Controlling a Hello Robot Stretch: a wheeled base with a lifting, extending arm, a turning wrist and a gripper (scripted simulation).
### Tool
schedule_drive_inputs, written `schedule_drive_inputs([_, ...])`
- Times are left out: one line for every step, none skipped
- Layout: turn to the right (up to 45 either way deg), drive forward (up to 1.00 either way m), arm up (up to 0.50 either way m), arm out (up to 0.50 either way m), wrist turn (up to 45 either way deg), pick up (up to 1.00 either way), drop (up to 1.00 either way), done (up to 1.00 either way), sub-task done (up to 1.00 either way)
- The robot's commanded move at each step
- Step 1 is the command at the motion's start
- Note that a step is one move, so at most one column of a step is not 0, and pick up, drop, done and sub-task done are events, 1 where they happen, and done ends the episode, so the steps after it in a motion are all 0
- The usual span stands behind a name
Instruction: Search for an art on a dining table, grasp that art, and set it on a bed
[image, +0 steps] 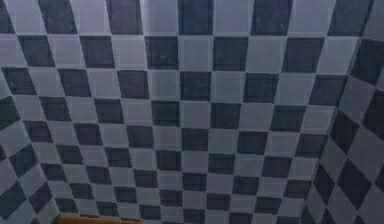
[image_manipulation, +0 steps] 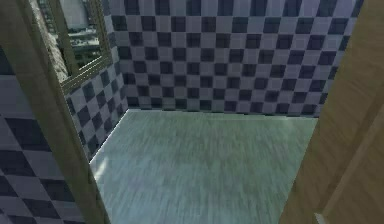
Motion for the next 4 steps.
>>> schedule_drive_inputs([3.0, 0.0, 0.0, 0.0, 0.0, 0.0, 0.0, 0.0, 0.0])
schedule_drive_inputs([0.0, 0.05, 0.0, 0.0, 0.0, 0.0, 0.0, 0.0, 0.0])
schedule_drive_inputs([-45.0, 0.0, 0.0, 0.0, 0.0, 0.0, 0.0, 0.0, 0.0])
schedule_drive_inputs([-36.0, 0.0, 0.0, 0.0, 0.0, 0.0, 0.0, 0.0, 0.0])
